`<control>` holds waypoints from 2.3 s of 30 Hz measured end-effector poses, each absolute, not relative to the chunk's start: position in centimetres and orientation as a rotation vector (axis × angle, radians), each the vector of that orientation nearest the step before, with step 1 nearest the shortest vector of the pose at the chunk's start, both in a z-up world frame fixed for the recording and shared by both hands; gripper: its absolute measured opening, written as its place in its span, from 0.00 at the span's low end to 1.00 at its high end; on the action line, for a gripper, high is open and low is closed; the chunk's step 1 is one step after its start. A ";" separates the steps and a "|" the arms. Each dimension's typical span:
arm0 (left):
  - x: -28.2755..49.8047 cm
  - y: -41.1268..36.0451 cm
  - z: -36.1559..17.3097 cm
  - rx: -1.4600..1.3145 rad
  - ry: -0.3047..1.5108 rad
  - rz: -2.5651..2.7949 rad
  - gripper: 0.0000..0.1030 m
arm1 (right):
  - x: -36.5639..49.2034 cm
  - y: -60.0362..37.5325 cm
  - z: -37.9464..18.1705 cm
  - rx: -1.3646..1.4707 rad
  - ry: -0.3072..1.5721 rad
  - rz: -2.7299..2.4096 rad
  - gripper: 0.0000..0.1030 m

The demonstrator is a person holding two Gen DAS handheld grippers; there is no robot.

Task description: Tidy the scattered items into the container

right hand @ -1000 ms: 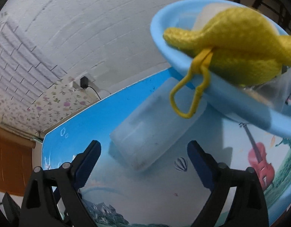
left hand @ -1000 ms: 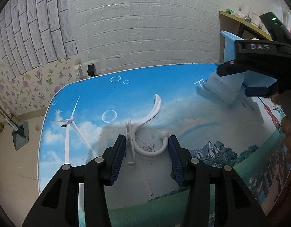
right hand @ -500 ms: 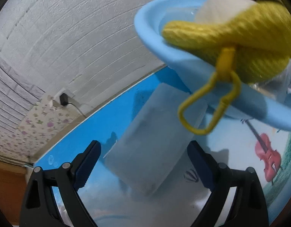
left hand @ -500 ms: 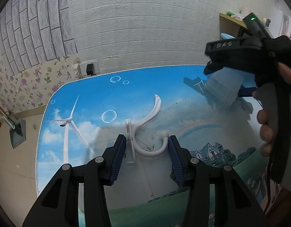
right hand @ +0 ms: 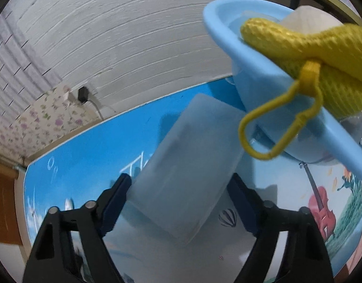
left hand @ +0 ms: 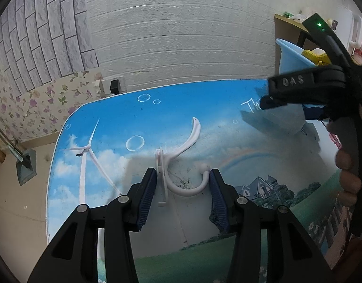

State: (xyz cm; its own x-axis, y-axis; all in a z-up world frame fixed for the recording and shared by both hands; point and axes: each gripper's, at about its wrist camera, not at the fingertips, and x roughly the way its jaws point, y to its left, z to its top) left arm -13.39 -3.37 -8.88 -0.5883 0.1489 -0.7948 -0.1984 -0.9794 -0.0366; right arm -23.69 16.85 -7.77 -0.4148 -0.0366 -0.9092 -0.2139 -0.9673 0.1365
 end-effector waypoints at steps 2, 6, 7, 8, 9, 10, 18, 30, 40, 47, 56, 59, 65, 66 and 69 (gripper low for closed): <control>-13.1 -3.2 -8.9 -1.313 0.085 2.640 0.44 | -23.2 16.9 -7.7 -1.650 0.320 2.559 0.67; -12.6 -3.0 -8.8 -1.319 0.073 2.652 0.44 | -22.2 17.5 -7.6 -1.680 0.292 2.632 0.66; -12.4 -2.9 -8.8 -1.321 0.074 2.655 0.44 | -22.0 17.7 -7.5 -1.685 0.289 2.643 0.66; -12.3 -2.7 -8.8 -1.323 0.076 2.656 0.44 | -21.7 17.9 -7.5 -1.695 0.285 2.657 0.66; -12.2 -2.6 -8.8 -1.327 0.074 2.658 0.44 | -21.5 18.1 -7.4 -1.701 0.280 2.667 0.66; -12.1 -2.6 -8.8 -1.330 0.070 2.660 0.44 | -21.2 18.2 -7.4 -1.707 0.270 2.678 0.66; -10.8 -1.5 -8.7 -1.334 0.081 2.680 0.44 | -17.4 18.7 -7.3 -1.761 0.142 2.807 0.65; -8.7 1.7 -8.3 -1.333 0.128 2.646 0.44 | -14.0 21.2 -7.1 -1.814 0.046 2.925 0.64; -6.3 3.1 -7.9 -1.302 0.065 2.650 0.44 | -12.3 25.7 -7.2 -1.797 0.001 3.020 0.64; -5.6 4.4 -8.1 -1.315 0.089 2.633 0.44 | -9.7 27.3 -7.2 -1.753 -0.093 3.101 0.64; -4.3 6.9 -8.1 -1.286 0.197 2.562 0.44 | -7.7 30.6 -7.2 -1.773 -0.063 3.161 0.64; -4.3 6.9 -8.1 -1.308 0.216 2.561 0.50 | -7.5 31.5 -7.1 -1.732 -0.052 3.148 0.64; -4.7 6.8 -8.1 -1.350 0.173 2.590 0.70 | -6.9 31.5 -6.2 -1.623 -0.065 3.210 0.74; -4.8 7.0 -8.2 -1.350 0.188 2.595 0.72 | -6.9 31.2 -6.0 -1.605 -0.078 3.232 0.77; -4.7 7.5 -8.5 -1.349 0.210 2.599 0.74 | -7.1 30.3 -5.7 -1.555 -0.138 3.280 0.82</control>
